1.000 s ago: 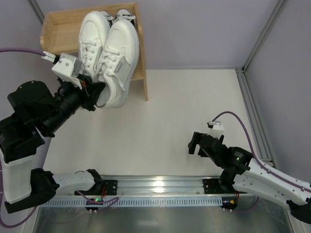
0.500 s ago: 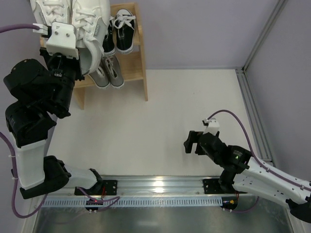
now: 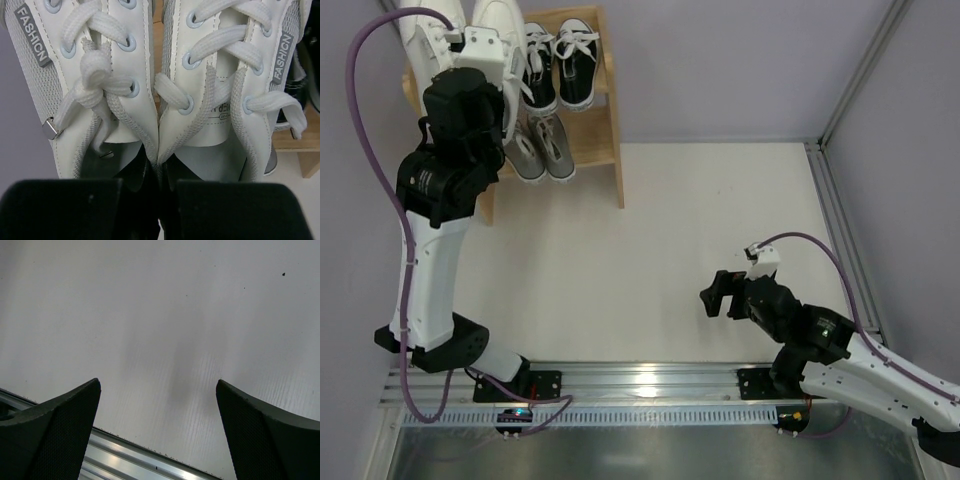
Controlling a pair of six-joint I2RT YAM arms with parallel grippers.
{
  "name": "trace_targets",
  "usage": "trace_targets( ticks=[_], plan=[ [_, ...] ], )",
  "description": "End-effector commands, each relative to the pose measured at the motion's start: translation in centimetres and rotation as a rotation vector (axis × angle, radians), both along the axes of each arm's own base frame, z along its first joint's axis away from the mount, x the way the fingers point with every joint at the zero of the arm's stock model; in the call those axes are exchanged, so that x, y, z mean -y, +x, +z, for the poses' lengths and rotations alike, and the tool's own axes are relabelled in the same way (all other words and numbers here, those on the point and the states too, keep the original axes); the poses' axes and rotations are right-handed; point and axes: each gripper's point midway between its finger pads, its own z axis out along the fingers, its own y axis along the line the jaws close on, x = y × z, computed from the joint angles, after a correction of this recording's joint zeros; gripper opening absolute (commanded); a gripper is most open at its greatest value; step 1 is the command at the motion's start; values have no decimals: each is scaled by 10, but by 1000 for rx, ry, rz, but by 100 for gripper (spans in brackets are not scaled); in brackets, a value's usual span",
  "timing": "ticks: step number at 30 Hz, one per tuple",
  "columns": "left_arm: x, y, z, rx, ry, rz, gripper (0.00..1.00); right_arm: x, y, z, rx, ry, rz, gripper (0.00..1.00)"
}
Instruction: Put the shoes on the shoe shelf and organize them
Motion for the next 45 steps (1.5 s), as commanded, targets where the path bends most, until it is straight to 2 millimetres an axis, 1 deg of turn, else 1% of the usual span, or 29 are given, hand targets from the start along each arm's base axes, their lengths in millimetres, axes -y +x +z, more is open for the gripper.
trace_targets(
  ticks=[1, 3, 4, 8, 10, 12, 14, 15, 17, 19, 20, 21, 22, 23, 25, 26, 29, 30, 34, 35, 36, 38, 39, 42, 44, 45],
  plan=[
    [-28, -7, 40, 186, -161, 46, 0, 8, 2, 20, 55, 7, -10, 97],
    [-33, -1, 33, 170, -177, 50, 0, 11, 1, 22, 63, 7, -11, 97],
    [-48, 4, 29, 172, -201, 91, 0, 11, 1, 25, 69, 7, -10, 97],
    [-59, 17, 27, 182, -229, 92, 0, 13, 2, 30, 75, -19, -2, 97],
    [-59, 23, 28, 187, -231, 82, 0, 13, 2, 32, 83, -24, 2, 97],
    [-61, 35, 25, 192, -269, 81, 0, 12, 3, 32, 88, -30, 11, 97],
    [-57, 47, 23, 197, -321, 43, 0, 10, 2, 32, 85, -24, 23, 97],
    [-61, 55, 19, 193, -334, 43, 0, 8, 1, 32, 84, -14, 28, 97],
    [-55, 63, 24, 211, -367, -14, 0, 6, 0, 29, 77, -7, 41, 97],
    [-54, 73, 28, 228, -391, -39, 0, 5, -2, 25, 74, 0, 46, 97],
    [-48, 72, 39, 250, -397, -86, 0, 5, -2, 24, 74, 3, 45, 97],
    [-47, 73, 44, 266, -396, -100, 0, 5, -2, 20, 73, 2, 47, 97],
    [-47, 80, 42, 260, -395, -99, 0, 5, -3, 22, 78, 13, 50, 97],
    [-47, 77, 52, 283, -394, -115, 0, 4, -3, 22, 80, 21, 55, 97],
    [-49, 82, 51, 281, -393, -129, 0, 3, -4, 24, 82, 28, 56, 97],
    [-45, 84, 50, 274, -394, -159, 0, 3, -4, 23, 82, 27, 58, 97],
    [-44, 88, 44, 255, -399, -172, 0, 3, -4, 23, 86, 29, 60, 97],
    [-57, 89, 41, 251, -398, -142, 0, 3, -4, 23, 86, 33, 63, 97],
    [-68, 87, 37, 245, -387, -119, 0, 3, -5, 25, 97, 47, 64, 97],
    [-68, 84, 40, 252, -388, -124, 0, 3, -5, 25, 96, 45, 67, 97],
    [-67, 87, 35, 239, -390, -129, 0, 3, -5, 26, 100, 50, 66, 97],
    [-67, 86, 35, 235, -387, -141, 0, 3, -5, 27, 101, 50, 68, 97],
    [-64, 88, 31, 220, -391, -155, 0, 4, -5, 27, 103, 51, 66, 97],
    [-57, 88, 27, 205, -391, -190, 0, 5, -6, 29, 106, 67, 58, 97],
    [-55, 87, 29, 209, -389, -205, 0, 6, -7, 28, 107, 77, 55, 97],
    [-49, 86, 30, 204, -388, -238, 0, 6, -7, 30, 112, 86, 55, 97]
  ],
)
